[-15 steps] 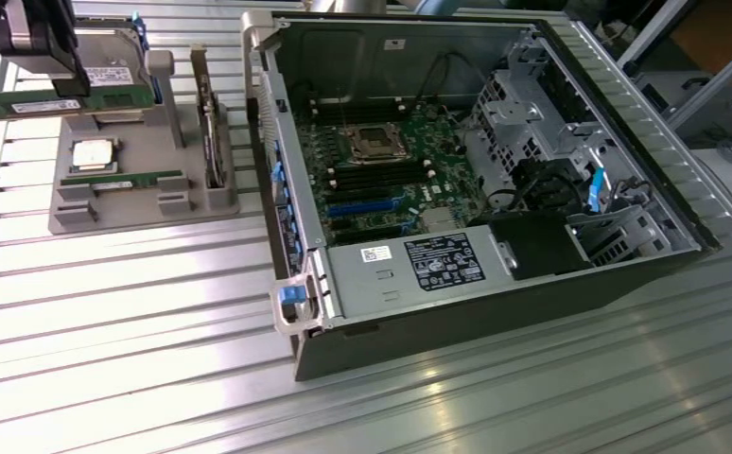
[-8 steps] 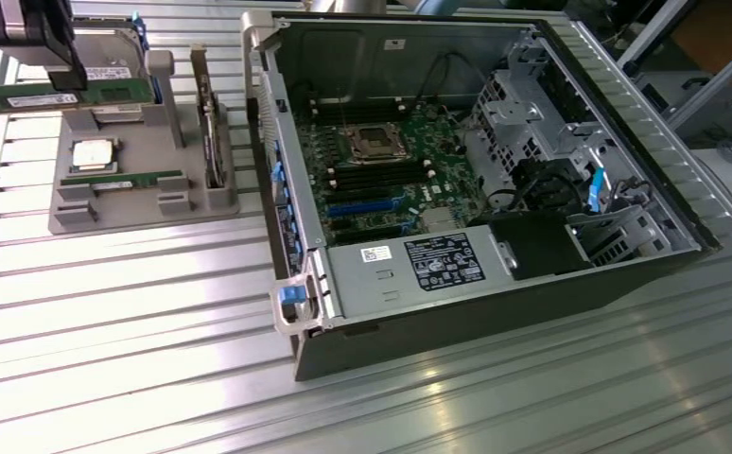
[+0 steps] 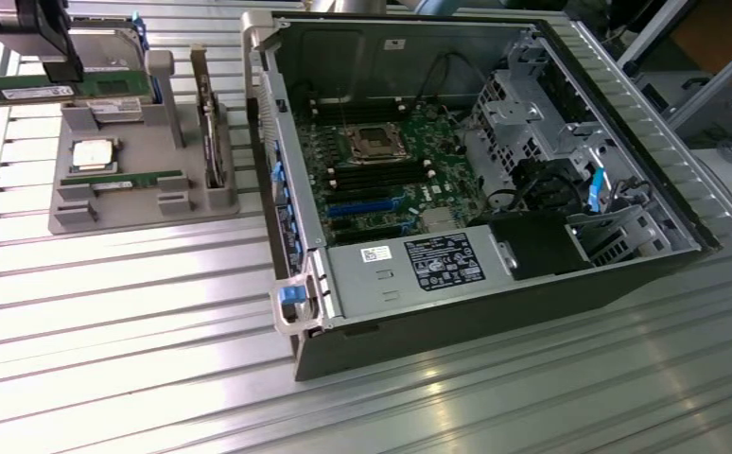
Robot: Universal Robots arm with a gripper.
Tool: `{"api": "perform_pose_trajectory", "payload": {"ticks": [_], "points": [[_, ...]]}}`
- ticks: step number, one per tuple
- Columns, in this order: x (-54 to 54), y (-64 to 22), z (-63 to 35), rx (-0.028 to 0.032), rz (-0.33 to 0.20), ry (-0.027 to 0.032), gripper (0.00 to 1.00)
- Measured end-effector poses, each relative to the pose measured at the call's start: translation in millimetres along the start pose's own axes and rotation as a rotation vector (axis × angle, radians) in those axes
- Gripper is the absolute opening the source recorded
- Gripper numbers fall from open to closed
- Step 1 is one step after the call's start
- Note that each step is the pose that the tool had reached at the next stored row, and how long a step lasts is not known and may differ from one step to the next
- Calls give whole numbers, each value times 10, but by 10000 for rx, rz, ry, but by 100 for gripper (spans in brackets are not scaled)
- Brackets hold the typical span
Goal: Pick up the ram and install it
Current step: 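Pick up the ram and move it above insertion slot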
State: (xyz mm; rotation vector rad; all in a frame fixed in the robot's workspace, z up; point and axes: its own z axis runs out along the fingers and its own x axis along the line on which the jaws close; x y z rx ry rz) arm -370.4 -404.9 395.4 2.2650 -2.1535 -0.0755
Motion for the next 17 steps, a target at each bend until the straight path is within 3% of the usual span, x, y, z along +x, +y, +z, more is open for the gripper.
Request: {"api": "perform_pose_trajectory", "payload": {"ticks": [17], "points": [[-4,7,-162,1,0,-1,12]]}}
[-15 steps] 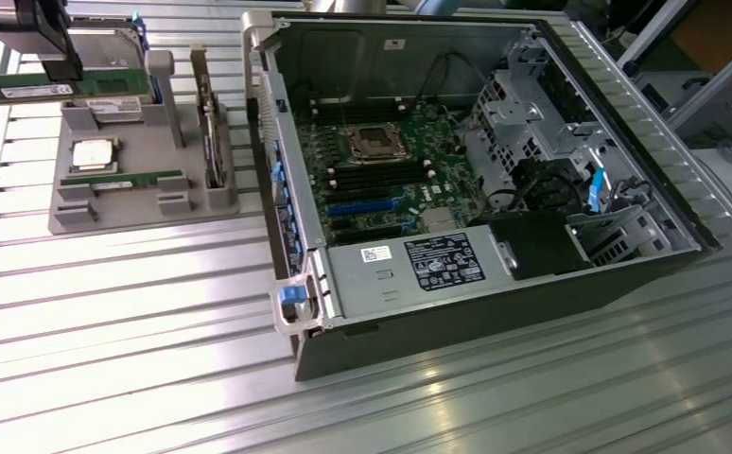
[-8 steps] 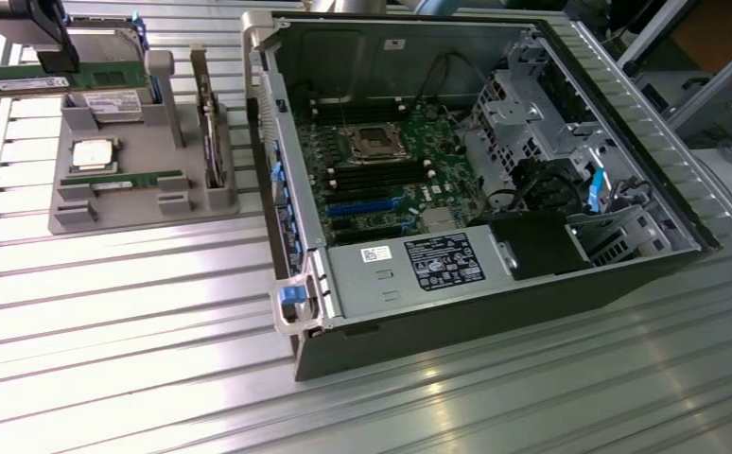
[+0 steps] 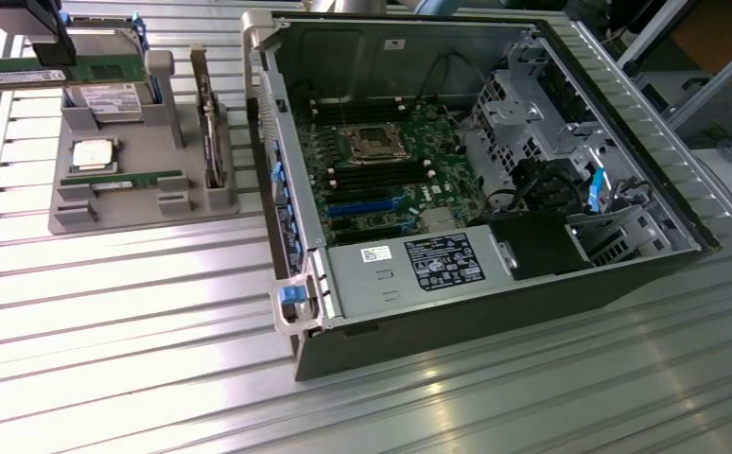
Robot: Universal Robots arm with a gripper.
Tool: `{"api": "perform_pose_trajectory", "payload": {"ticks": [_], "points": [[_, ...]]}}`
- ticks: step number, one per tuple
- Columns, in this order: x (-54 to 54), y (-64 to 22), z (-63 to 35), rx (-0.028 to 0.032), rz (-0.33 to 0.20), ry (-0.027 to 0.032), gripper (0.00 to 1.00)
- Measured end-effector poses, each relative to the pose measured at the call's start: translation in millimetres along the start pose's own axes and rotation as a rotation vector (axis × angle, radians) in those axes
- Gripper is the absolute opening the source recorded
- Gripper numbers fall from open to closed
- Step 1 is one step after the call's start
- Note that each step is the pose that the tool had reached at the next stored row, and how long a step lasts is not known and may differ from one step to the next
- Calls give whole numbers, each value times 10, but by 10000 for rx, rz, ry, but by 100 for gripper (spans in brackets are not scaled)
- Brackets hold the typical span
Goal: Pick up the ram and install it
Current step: 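Pick up the ram and move it above insertion slot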
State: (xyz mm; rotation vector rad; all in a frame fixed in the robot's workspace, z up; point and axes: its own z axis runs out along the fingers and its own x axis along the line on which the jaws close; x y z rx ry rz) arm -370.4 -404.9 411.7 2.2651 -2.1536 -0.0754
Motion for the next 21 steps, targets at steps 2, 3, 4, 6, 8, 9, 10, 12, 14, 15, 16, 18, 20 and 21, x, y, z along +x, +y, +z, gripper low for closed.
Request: {"api": "perform_pose_trajectory", "payload": {"ticks": [2,3,4,6,8,9,10,12,14,15,16,18,20,21], "points": [[0,0,-11,-1,0,0,12],[0,1,-15,-1,0,0,12],[0,1,-20,0,0,0,12],[-1,1,-28,0,0,0,12],[-1,1,-30,0,0,1,12],[-1,1,-30,-1,0,1,12],[-1,1,-30,0,0,1,12],[-1,1,-30,-1,0,2,12],[0,0,-30,-1,0,2,12],[0,-4,-31,-2,0,4,12],[0,-9,-31,-1,0,4,12],[0,-16,-31,-2,0,6,12],[1,-39,-32,-2,1,18,12],[2,-45,-32,-2,1,23,12]]}}
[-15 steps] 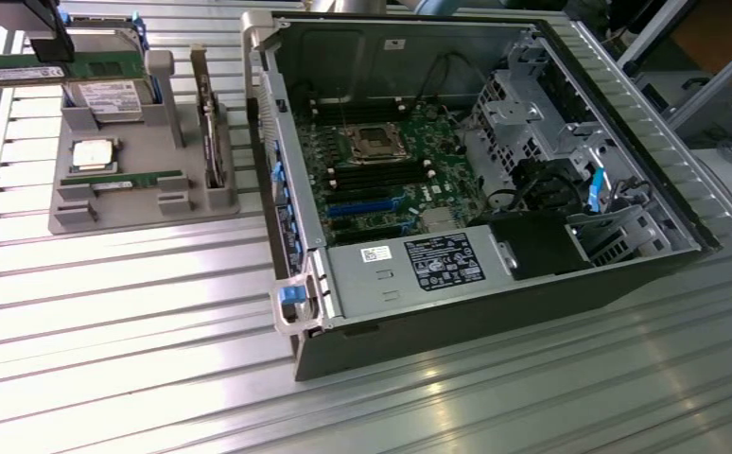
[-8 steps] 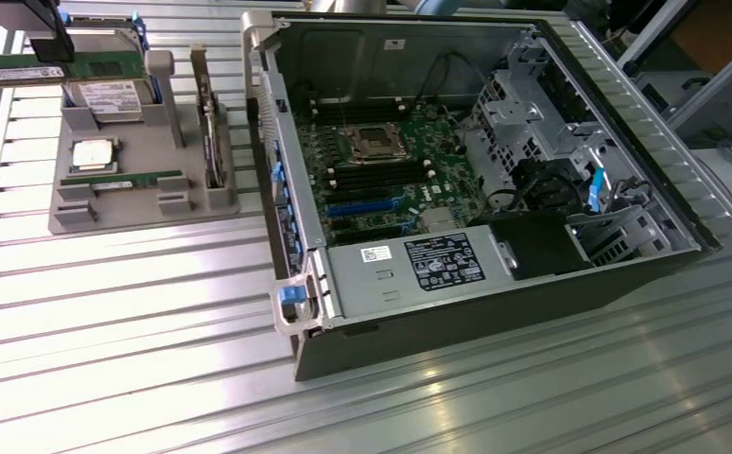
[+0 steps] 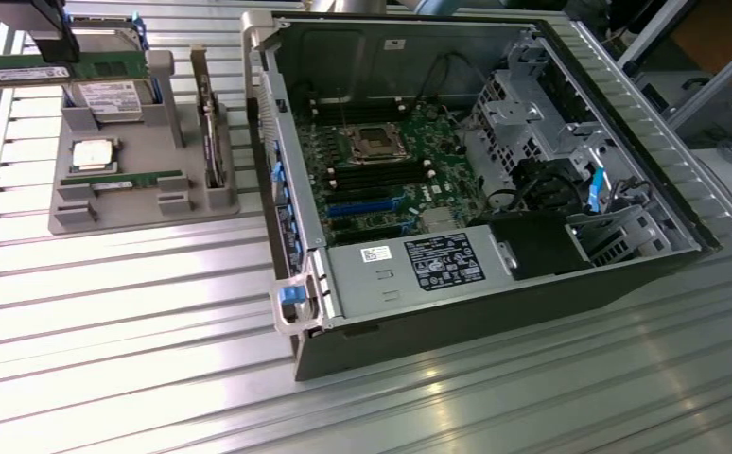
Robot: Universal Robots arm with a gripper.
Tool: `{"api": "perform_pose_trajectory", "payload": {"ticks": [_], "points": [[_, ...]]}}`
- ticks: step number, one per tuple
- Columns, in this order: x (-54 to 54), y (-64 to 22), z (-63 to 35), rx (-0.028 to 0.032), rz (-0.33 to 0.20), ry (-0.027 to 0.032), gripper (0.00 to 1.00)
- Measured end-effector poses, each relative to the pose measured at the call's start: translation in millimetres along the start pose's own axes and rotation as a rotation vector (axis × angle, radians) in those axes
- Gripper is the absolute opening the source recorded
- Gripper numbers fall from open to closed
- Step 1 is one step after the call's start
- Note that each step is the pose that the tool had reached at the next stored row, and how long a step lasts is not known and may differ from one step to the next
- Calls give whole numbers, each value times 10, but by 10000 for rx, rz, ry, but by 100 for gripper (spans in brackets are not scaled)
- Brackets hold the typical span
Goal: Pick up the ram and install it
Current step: 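Pick up the ram and move it above insertion slot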
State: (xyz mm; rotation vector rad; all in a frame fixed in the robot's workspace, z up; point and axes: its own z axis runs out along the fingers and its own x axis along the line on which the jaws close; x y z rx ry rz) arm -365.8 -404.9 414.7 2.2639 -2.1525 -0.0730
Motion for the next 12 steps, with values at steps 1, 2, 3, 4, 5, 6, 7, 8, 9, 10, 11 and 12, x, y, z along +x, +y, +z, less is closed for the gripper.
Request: {"api": "perform_pose_trajectory", "payload": {"ticks": [1,2,3,4,5,6,7,8,9,10,11,12], "points": [[0,-9,-1,-1,0,6,12],[1,-23,-1,-1,0,15,12],[2,-33,-2,-1,1,22,12],[2,-41,-2,-1,1,26,12],[3,-59,-3,-2,1,35,12],[4,-83,-4,-2,2,44,12],[5,-97,-5,-3,2,50,12],[5,-108,-5,-3,2,55,12],[6,-118,-5,-2,2,59,12],[6,-128,-6,-3,3,63,12],[7,-143,-7,-4,3,71,12],[8,-158,-7,-4,4,75,12]]}}
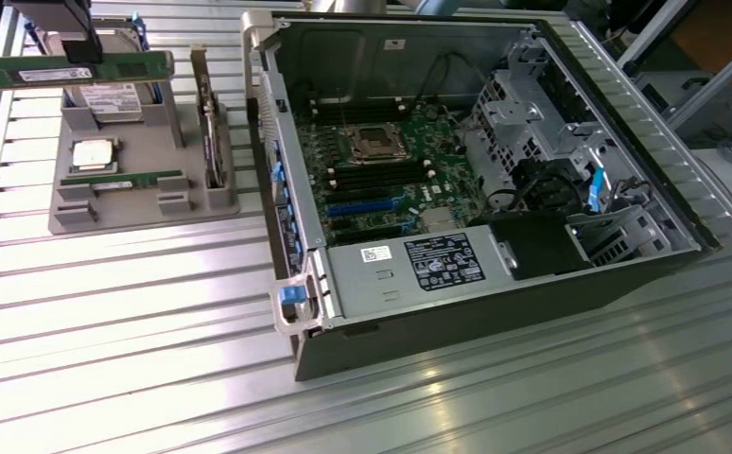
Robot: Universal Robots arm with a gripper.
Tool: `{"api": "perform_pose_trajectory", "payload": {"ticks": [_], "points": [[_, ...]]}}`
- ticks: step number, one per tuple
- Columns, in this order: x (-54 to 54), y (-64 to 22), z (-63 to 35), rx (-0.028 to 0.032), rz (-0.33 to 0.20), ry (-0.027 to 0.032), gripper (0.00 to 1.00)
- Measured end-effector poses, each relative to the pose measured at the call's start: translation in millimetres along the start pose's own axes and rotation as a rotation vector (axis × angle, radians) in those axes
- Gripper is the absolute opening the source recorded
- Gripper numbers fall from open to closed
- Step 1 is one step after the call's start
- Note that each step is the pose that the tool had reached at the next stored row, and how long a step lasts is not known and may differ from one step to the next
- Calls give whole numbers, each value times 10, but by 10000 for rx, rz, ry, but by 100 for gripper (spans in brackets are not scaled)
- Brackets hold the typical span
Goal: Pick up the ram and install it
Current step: 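Pick up the ram and move it above insertion slot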
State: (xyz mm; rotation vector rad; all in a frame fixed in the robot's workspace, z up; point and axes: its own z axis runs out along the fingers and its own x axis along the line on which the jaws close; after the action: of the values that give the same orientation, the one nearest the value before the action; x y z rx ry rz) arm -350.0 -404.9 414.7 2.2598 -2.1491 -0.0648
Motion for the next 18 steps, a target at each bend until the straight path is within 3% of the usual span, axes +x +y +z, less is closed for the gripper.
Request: {"api": "perform_pose_trajectory", "payload": {"ticks": [7,18], "points": [[4,-90,-4,-2,2,31,12],[8,-154,-7,-3,3,64,12]]}}
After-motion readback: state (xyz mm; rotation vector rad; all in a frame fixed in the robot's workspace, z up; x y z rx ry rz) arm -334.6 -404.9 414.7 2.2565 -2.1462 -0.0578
